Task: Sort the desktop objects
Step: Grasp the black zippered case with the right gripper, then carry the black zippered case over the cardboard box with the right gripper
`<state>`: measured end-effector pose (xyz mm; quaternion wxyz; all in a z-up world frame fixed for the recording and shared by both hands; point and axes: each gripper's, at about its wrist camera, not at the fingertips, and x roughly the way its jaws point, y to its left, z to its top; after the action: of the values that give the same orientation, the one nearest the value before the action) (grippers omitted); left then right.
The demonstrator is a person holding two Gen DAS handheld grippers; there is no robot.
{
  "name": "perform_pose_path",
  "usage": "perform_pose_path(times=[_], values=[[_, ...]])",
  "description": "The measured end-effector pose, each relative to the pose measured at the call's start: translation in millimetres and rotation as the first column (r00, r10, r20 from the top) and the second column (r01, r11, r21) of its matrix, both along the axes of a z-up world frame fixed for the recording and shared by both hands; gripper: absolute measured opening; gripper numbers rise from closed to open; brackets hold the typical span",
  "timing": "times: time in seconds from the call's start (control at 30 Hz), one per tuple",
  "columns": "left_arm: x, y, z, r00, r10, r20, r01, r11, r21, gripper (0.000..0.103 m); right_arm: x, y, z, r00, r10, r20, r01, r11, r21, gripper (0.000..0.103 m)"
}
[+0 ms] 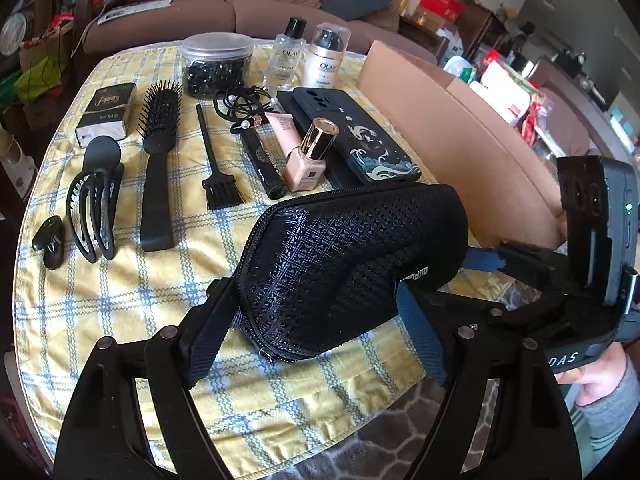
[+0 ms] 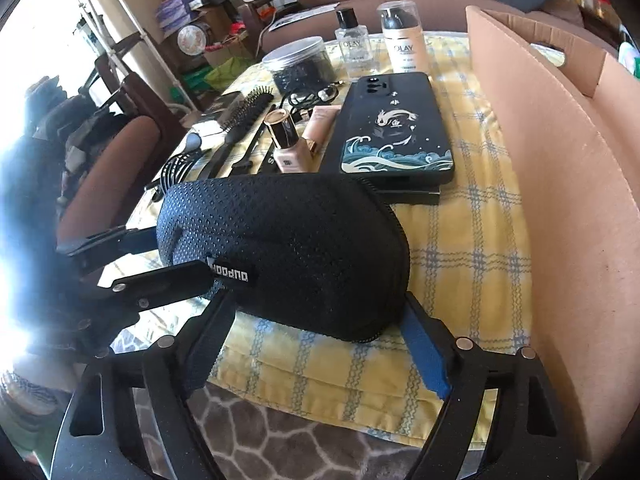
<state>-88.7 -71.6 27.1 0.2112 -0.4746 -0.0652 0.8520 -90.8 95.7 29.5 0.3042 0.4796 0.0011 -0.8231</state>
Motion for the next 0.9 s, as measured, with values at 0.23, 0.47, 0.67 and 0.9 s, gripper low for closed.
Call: perform_pose_path(times=[0.23, 0.47, 0.67, 0.9], values=[[3, -16, 6, 1.000, 0.022, 0.022, -0.023, 0.998, 0.067, 0.076, 9, -4, 17, 0.997, 0.038, -0.067, -0.038, 0.999, 0.001, 0.077], [13, -34, 21, 0.999, 0.042, 0.009, -0.042, 0.990, 0.133, 0.076, 17, -7, 32, 0.992, 0.077, -0.104, -0.080, 0.997, -0.019, 0.071], [28, -39, 46, 0.998, 0.024, -0.053, -0.015, 0.986, 0.166, 0.076, 32, -6, 49, 0.981, 0.110, -0.162, -0.113, 0.994, -0.011, 0.071], [34, -18, 94, 0.990, -0.022, -0.137, 0.039, 0.992, 0.122, 0.076, 38, 11, 86, 0.967, 0.089, -0.237, -0.099, 0.995, -0.032, 0.071]])
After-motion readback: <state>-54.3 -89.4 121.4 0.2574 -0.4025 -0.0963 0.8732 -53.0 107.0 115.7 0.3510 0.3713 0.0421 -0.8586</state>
